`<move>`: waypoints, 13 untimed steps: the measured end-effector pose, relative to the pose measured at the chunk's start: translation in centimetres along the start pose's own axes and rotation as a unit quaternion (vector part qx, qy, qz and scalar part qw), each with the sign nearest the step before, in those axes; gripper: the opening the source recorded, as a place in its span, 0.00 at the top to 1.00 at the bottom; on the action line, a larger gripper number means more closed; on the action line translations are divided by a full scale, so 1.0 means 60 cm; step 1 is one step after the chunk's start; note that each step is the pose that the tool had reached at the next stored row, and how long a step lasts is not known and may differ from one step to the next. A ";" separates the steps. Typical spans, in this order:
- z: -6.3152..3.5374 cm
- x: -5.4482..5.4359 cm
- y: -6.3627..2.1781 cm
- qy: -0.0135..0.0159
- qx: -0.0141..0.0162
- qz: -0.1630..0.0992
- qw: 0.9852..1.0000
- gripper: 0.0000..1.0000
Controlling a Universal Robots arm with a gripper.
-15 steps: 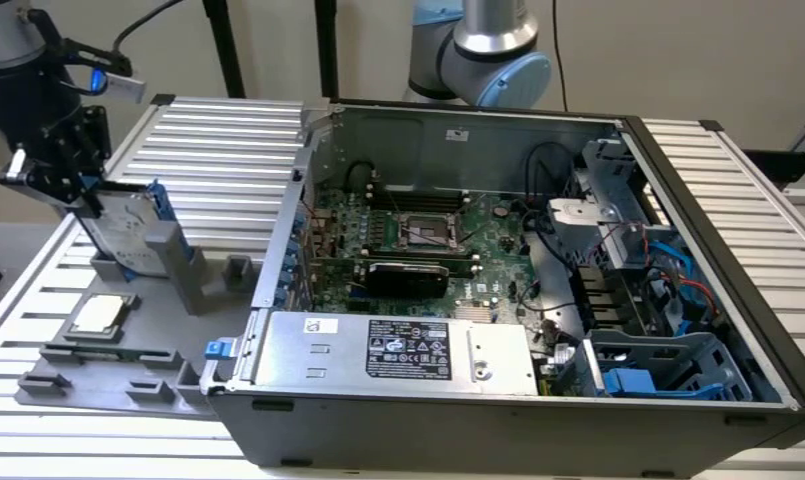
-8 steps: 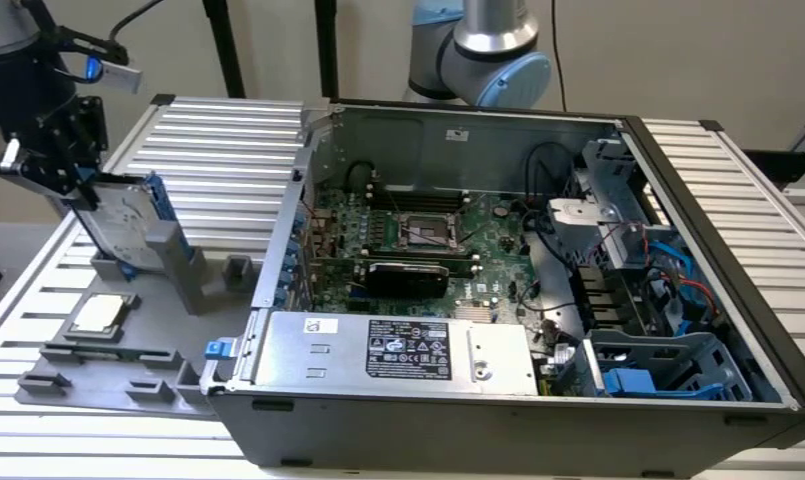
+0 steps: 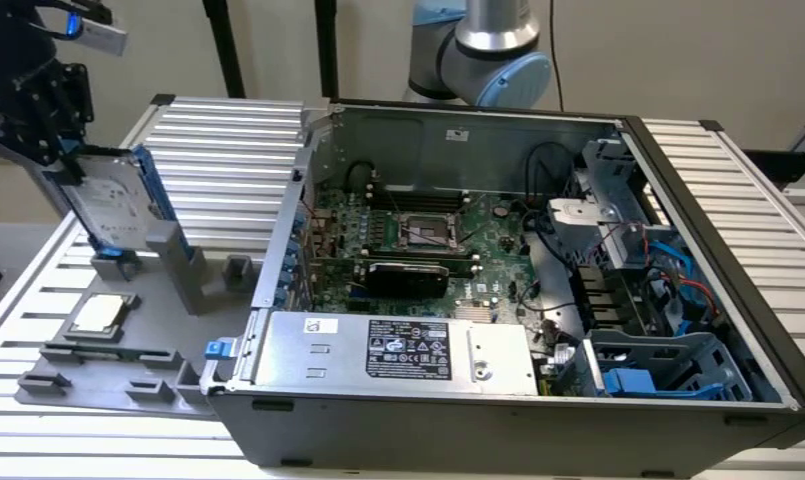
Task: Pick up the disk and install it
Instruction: 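Pick up the disk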
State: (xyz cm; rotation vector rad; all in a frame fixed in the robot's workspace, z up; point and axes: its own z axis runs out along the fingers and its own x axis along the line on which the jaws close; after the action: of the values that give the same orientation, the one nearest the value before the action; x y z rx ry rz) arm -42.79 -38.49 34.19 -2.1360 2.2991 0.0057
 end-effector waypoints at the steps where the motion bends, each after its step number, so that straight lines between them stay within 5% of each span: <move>1: -0.008 0.000 0.000 0.000 0.000 0.000 1.000 1.00; 13: -0.098 -0.001 -0.011 0.000 0.000 -0.001 1.000 1.00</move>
State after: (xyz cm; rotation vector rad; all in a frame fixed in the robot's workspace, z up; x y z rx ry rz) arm -42.11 -38.49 40.07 -2.1374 2.2980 0.0057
